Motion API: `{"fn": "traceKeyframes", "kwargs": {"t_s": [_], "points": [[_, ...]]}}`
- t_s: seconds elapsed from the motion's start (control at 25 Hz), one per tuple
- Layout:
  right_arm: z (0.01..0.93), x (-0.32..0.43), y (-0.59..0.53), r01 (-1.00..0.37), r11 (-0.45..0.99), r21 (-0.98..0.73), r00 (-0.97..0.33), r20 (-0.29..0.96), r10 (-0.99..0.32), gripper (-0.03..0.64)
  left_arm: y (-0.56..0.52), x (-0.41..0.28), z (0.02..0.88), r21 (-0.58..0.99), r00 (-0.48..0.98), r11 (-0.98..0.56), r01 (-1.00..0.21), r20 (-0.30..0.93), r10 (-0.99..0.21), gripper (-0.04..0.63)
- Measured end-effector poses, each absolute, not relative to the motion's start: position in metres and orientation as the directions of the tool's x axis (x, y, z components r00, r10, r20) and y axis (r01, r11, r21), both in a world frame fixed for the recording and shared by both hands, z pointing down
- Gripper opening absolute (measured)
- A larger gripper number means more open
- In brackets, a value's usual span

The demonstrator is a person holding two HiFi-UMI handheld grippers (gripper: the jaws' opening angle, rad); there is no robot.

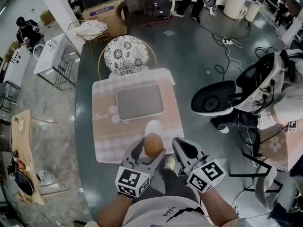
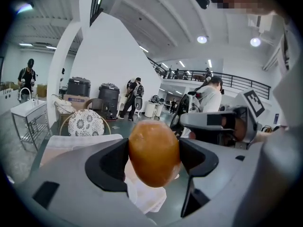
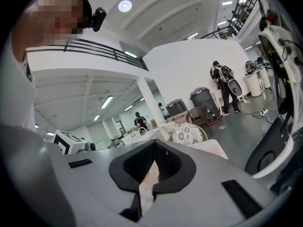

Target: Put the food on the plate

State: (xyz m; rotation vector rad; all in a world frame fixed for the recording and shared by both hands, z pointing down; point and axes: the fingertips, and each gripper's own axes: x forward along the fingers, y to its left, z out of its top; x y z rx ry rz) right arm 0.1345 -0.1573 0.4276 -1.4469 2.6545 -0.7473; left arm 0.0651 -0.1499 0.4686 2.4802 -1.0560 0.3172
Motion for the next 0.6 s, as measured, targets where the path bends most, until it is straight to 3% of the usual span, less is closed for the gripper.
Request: {"fn": "traceKeyframes", "kwargs": {"t_s": [0.6], "points": [[0.508,0.131,-0.21,-0.785,0.392,-0.479,-0.555,0.264,-0.789,0.015,-0.201,0.068,0.598,0.212,0.633,-0.632,-0.745,0.522,-0.572,0.333]]}}
